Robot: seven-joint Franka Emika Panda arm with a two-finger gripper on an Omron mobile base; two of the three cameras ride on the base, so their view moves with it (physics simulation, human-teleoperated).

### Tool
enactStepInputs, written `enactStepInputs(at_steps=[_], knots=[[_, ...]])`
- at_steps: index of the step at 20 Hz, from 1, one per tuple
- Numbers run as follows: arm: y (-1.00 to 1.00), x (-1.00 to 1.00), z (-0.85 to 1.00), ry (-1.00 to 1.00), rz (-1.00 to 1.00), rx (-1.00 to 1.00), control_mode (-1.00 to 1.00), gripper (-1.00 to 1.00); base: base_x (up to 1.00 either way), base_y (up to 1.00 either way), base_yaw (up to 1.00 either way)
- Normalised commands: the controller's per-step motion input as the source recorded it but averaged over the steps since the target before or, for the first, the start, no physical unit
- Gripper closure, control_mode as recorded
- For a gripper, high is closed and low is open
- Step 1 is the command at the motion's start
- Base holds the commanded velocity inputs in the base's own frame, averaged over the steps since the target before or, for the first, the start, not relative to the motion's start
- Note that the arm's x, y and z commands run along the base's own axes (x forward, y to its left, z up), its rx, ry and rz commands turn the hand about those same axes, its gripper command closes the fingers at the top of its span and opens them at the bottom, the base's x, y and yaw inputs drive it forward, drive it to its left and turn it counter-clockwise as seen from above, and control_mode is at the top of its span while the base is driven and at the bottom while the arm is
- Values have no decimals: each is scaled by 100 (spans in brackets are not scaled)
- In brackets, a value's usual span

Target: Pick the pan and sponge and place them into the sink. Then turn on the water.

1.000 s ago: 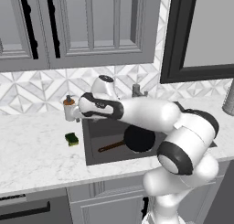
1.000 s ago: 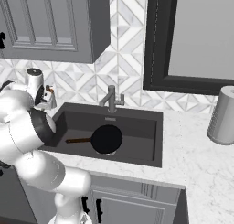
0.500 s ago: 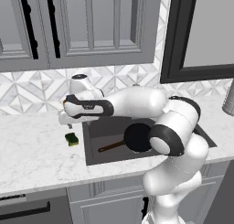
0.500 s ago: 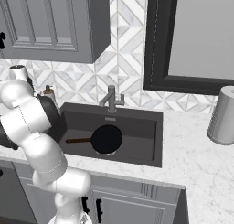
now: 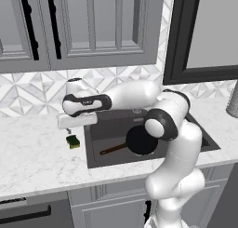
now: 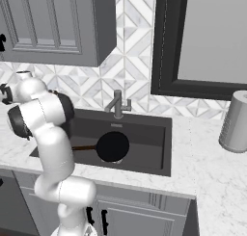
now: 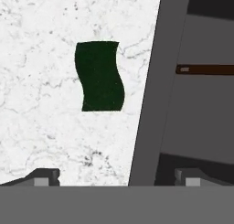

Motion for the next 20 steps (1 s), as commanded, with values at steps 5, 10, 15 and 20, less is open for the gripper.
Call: enactStepInputs(at_steps=[5,10,15,20], knots=[[20,34,-51,0,0,0,-100,-100,0,0,0],[13,34,-48,0,0,0,-100,-100,0,0,0],[0,19,-45,0,0,0,-100,-100,0,0,0],[9,0,-21,0,0,0,-100,-100,0,0,0]])
